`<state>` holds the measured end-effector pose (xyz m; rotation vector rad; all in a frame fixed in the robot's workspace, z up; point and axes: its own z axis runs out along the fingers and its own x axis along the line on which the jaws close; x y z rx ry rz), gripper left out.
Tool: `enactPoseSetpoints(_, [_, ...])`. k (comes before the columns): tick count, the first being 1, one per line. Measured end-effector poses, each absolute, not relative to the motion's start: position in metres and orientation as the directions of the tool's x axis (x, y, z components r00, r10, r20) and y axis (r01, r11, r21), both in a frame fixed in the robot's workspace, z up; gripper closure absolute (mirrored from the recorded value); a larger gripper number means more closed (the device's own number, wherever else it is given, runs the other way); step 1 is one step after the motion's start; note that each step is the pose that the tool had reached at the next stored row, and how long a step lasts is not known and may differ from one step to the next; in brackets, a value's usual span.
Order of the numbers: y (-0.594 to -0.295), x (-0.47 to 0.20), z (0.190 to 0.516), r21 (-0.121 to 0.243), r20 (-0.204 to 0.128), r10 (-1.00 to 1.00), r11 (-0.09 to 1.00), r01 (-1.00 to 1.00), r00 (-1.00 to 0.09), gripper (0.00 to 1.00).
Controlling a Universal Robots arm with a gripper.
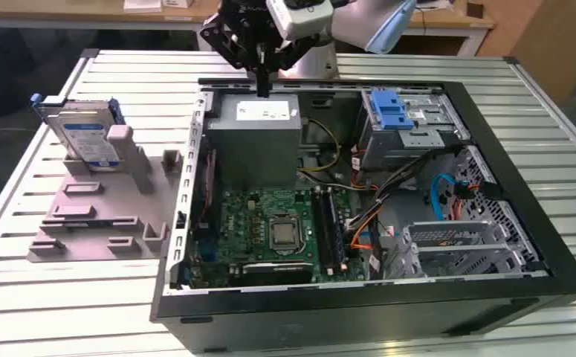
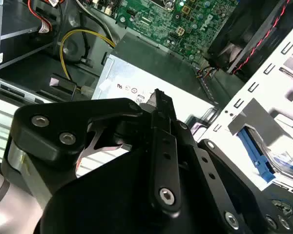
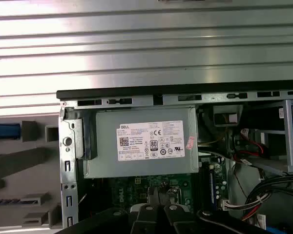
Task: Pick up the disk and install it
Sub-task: 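Reach for the disk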
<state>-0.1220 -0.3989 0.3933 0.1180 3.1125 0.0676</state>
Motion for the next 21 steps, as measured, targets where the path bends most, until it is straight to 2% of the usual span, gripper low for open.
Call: enactPoseSetpoints(21, [-0.398,-0.145,0.393,0.044,-0.024,0.076,0.996,0.075,-0.997,0.89])
